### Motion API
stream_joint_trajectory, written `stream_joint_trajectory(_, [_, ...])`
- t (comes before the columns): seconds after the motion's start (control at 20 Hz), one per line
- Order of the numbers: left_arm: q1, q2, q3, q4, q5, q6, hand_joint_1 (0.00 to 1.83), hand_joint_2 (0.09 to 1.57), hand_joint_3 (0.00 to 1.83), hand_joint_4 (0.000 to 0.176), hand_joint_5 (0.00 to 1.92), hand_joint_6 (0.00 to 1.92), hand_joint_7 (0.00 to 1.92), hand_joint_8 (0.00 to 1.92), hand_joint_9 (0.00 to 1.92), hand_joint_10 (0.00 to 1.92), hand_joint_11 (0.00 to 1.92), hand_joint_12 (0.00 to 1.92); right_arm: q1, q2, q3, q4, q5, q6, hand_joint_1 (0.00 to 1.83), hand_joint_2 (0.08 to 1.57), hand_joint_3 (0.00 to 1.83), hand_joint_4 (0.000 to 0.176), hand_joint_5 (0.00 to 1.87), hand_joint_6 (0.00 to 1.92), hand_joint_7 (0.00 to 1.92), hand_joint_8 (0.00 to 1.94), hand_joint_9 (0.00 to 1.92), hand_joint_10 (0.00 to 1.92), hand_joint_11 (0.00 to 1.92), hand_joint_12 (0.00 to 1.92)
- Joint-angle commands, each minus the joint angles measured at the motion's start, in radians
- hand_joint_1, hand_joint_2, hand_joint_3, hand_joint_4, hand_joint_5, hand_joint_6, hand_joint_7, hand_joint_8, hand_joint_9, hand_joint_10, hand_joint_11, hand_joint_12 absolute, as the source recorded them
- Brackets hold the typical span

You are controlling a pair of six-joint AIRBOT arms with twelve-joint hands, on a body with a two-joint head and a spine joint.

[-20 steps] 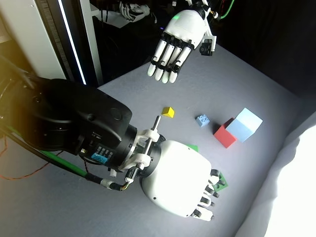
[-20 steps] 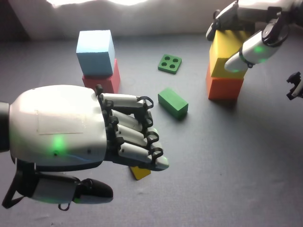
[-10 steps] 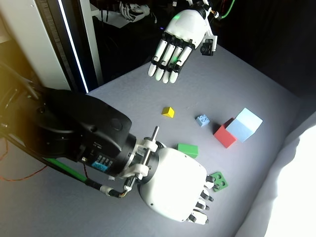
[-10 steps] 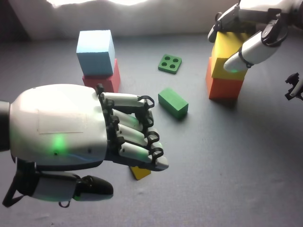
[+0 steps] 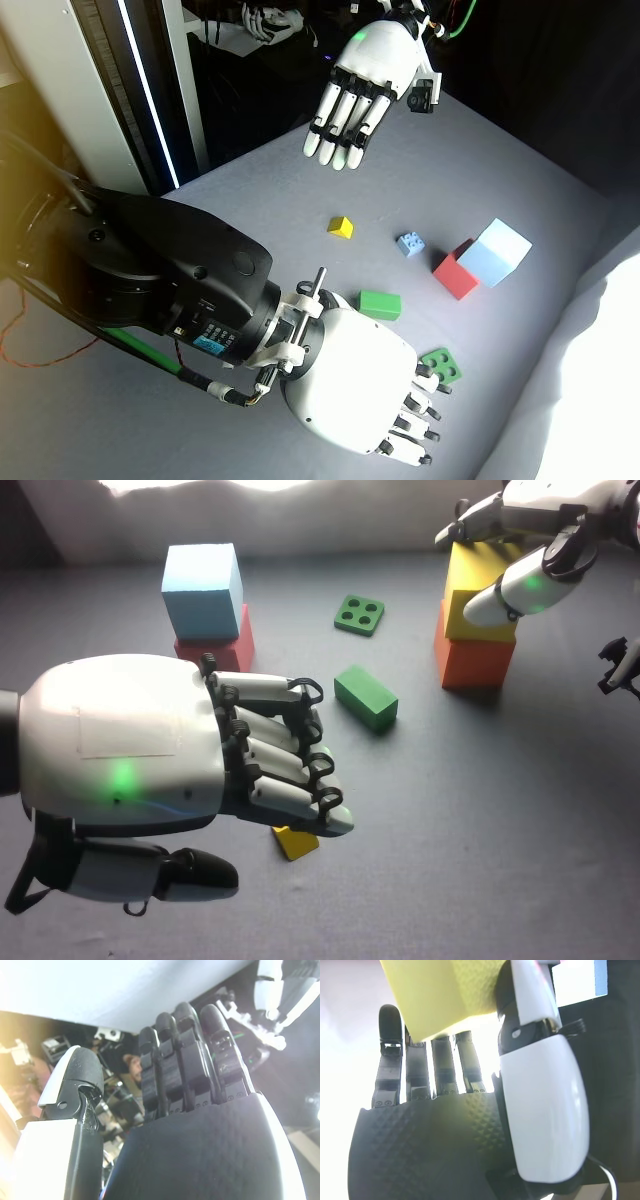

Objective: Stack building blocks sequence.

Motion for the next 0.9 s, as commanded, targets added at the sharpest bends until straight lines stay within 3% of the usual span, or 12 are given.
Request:
stream_joint_trajectory(0.0, [-0.015, 0.004, 0.001, -0.055, -0.061, -0.005, 0.58, 1.38, 0.01, 0.000, 0.44, 0.00, 0.48, 0.00, 0.44, 0.00, 0.00, 0.90, 0.001, 0.013, 0.007, -0.005, 0.036, 0.003, 0.99, 1.10, 0.00, 0.000, 0.35, 0.02, 0.36, 0.00, 0.24, 0.25, 0.00, 1.12])
stream_joint_trajectory(0.25, [-0.015, 0.004, 0.001, -0.054, -0.057, -0.007, 0.61, 1.36, 0.00, 0.000, 0.44, 0.00, 0.49, 0.00, 0.46, 0.00, 0.00, 0.91, -0.005, 0.013, 0.006, -0.005, 0.035, 0.004, 0.89, 1.09, 0.00, 0.000, 0.22, 0.00, 0.25, 0.00, 0.19, 0.15, 0.00, 0.98])
stream_joint_trajectory(0.35, [-0.010, 0.005, 0.001, -0.052, -0.050, -0.007, 0.60, 1.36, 0.00, 0.000, 0.45, 0.00, 0.50, 0.00, 0.46, 0.00, 0.00, 0.92, -0.005, 0.015, 0.000, -0.005, 0.032, 0.004, 0.81, 1.09, 0.00, 0.000, 0.09, 0.00, 0.11, 0.00, 0.11, 0.06, 0.00, 0.53])
stream_joint_trajectory(0.5, [0.004, 0.006, -0.005, -0.055, -0.050, -0.008, 0.56, 1.37, 0.00, 0.000, 0.46, 0.00, 0.50, 0.00, 0.46, 0.00, 0.00, 0.90, 0.001, 0.020, -0.008, -0.004, 0.024, 0.020, 0.70, 1.03, 0.00, 0.000, 0.00, 0.00, 0.00, 0.00, 0.01, 0.01, 0.00, 0.04])
stream_joint_trajectory(0.85, [-0.006, 0.004, -0.020, -0.055, -0.037, -0.017, 0.58, 1.37, 0.00, 0.000, 0.47, 0.00, 0.51, 0.00, 0.47, 0.01, 0.00, 0.95, 0.063, 0.074, -0.057, -0.005, 0.003, 0.027, 0.56, 0.96, 0.00, 0.000, 0.00, 0.00, 0.00, 0.00, 0.00, 0.00, 0.00, 0.00])
